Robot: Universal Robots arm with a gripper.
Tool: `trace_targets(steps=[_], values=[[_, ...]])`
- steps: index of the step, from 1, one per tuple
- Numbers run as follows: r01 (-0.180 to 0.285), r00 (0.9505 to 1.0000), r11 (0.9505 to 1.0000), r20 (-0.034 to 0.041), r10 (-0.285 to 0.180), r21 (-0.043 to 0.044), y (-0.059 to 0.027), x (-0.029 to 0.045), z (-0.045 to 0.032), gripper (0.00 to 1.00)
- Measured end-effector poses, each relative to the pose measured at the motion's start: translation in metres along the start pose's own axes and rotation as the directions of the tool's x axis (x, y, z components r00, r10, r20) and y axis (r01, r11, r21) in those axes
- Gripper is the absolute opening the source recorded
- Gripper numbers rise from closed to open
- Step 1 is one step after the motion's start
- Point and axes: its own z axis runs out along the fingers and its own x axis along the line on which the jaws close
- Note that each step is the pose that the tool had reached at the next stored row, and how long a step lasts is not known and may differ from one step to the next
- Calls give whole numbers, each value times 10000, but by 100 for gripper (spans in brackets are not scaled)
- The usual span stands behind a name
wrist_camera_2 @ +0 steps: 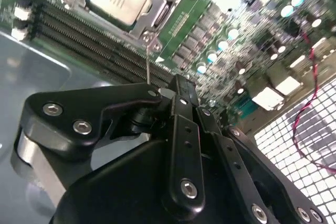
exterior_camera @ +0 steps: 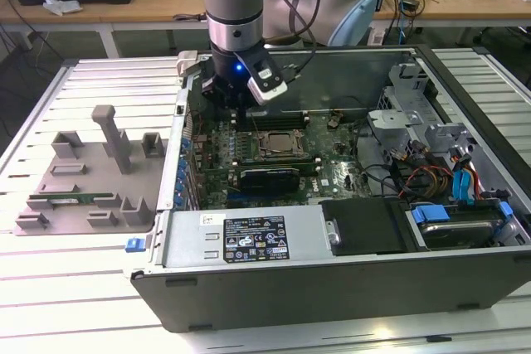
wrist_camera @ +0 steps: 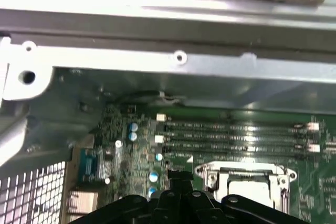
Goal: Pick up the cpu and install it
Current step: 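Install the first cpu locking lever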
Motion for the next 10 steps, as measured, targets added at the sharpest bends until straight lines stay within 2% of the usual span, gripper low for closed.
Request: trace_targets(steps=[1,2,8,10], values=[[-1,10000,9999,6,1,-104,0,3,0,11],[-1,10000,9999,8,1,-130,0,3,0,11],[-1,10000,9999,8,1,-132,10,3,-55,11],[-1,10000,9999,10,1,-156,12,2,-68,11]])
